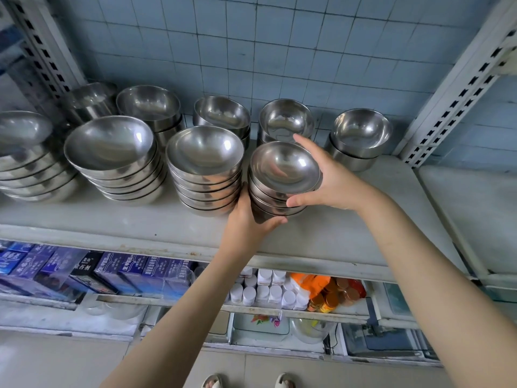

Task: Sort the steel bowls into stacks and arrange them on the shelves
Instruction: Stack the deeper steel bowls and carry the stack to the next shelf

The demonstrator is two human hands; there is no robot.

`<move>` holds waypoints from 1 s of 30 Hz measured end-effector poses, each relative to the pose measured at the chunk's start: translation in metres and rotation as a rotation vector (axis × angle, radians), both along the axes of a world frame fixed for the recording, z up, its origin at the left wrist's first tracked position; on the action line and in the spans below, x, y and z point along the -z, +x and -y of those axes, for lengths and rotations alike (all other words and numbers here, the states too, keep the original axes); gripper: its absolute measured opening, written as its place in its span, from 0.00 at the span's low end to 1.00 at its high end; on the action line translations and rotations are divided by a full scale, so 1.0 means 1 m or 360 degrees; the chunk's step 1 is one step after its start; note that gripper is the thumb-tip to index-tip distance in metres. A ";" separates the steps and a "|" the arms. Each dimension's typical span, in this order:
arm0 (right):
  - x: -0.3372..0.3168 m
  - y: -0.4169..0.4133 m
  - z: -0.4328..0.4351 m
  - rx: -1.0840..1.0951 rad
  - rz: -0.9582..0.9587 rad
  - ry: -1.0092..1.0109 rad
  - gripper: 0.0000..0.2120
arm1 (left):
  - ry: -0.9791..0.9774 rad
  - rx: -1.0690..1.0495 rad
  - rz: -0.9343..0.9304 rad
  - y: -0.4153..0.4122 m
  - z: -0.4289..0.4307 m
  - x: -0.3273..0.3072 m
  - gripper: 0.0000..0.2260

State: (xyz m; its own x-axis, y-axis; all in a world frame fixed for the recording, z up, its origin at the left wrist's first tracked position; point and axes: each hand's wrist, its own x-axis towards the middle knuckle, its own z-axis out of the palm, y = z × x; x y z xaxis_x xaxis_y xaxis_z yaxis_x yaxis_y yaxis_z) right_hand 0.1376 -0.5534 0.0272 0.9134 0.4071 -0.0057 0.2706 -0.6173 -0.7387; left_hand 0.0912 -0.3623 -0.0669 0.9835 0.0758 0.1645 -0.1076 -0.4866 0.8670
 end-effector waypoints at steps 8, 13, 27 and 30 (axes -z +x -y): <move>-0.007 -0.032 0.021 0.0224 0.0096 0.0129 0.49 | 0.0243 0.0065 0.0105 -0.046 -0.023 -0.018 0.30; -0.019 -0.043 0.056 0.0483 0.0244 0.0083 0.36 | 0.0429 0.0220 0.0663 -0.039 -0.027 -0.059 0.20; -0.029 0.021 0.187 0.0872 0.0301 0.0086 0.27 | -0.0103 0.0348 0.0149 0.061 0.165 -0.082 0.46; -0.022 0.043 0.201 0.0799 0.0203 0.0103 0.32 | -0.0283 0.0164 -0.0121 0.085 0.188 -0.051 0.55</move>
